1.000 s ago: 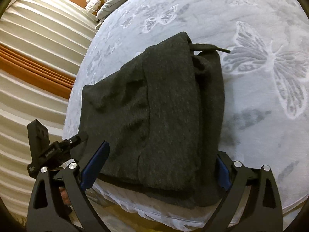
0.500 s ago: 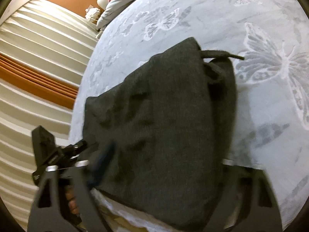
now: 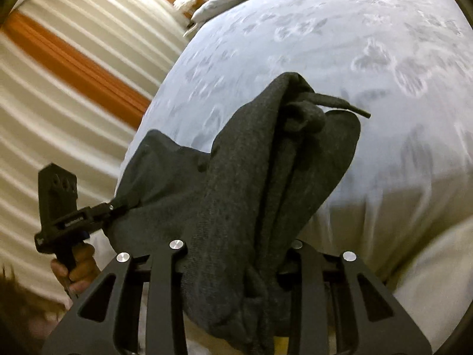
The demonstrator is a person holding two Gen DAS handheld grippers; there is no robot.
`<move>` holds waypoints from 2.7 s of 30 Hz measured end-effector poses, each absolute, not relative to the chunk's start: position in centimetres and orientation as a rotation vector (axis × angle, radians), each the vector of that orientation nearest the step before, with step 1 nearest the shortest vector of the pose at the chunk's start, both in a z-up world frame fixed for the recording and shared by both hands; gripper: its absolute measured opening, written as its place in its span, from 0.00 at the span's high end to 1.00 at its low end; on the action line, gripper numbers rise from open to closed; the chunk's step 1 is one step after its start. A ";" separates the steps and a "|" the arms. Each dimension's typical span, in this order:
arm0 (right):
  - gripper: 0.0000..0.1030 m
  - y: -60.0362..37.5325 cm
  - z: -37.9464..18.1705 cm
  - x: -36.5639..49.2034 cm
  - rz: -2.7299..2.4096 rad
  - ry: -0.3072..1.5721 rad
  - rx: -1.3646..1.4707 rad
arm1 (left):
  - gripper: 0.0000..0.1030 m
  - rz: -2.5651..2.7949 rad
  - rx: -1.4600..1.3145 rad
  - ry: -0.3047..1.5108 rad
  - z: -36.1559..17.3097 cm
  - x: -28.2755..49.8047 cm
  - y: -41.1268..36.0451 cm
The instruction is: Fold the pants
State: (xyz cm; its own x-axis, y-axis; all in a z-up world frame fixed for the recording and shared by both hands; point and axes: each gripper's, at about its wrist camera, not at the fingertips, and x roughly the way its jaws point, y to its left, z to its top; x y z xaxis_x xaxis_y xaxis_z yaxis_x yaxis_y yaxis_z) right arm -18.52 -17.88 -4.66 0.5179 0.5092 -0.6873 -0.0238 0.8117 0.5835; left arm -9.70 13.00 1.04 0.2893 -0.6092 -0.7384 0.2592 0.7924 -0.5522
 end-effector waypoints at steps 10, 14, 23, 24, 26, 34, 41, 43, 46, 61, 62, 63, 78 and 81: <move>0.71 -14.1 -2.4 -24.0 0.401 0.921 0.488 | 0.89 -0.617 -0.225 0.932 6.1 -14.7 13.6; 0.71 -14.6 -3.2 -22.0 0.370 0.913 0.466 | 0.89 -0.574 -0.275 1.002 2.7 -11.7 13.4; 0.73 -15.3 2.7 -17.1 0.358 0.723 0.340 | 0.90 -0.567 -0.261 0.774 7.1 -7.8 13.0; 0.73 -15.7 3.8 -17.0 0.344 0.674 0.323 | 0.90 -0.563 -0.262 0.741 7.8 -7.6 13.1; 0.66 -17.3 4.2 -16.4 0.297 0.629 0.344 | 0.71 -0.515 -0.275 0.736 7.1 -6.7 13.4; 0.30 -23.3 -6.3 -13.6 0.061 0.928 0.556 | 0.34 -0.297 -0.410 1.096 -5.4 -1.7 14.0; 0.40 -21.8 -8.4 -11.7 0.076 0.968 0.510 | 0.58 -0.326 -0.423 1.122 -6.5 -0.4 13.1; 0.65 -21.6 -8.0 -12.1 0.121 0.973 0.508 | 0.76 -0.369 -0.438 1.143 -6.4 -0.6 12.6; 0.69 -21.9 -6.0 -13.1 0.153 0.927 0.522 | 0.81 -0.414 -0.501 1.112 -4.3 -1.4 13.7; 0.70 -17.9 7.6 -19.5 0.332 0.665 0.417 | 0.84 -0.623 -0.387 0.767 12.2 -9.2 14.5; 0.70 -17.7 8.7 -19.6 0.342 0.639 0.405 | 0.84 -0.627 -0.377 0.739 13.1 -9.4 14.5; 0.70 -17.8 9.2 -19.7 0.346 0.619 0.396 | 0.84 -0.634 -0.360 0.696 14.5 -9.6 14.5; 0.73 -17.3 22.2 -13.1 0.421 0.199 0.231 | 1.00 -0.637 -0.181 0.186 29.2 -4.4 12.5; 1.00 -17.8 23.8 -7.6 0.446 0.216 0.239 | 1.00 -0.590 -0.180 0.227 31.0 1.1 11.1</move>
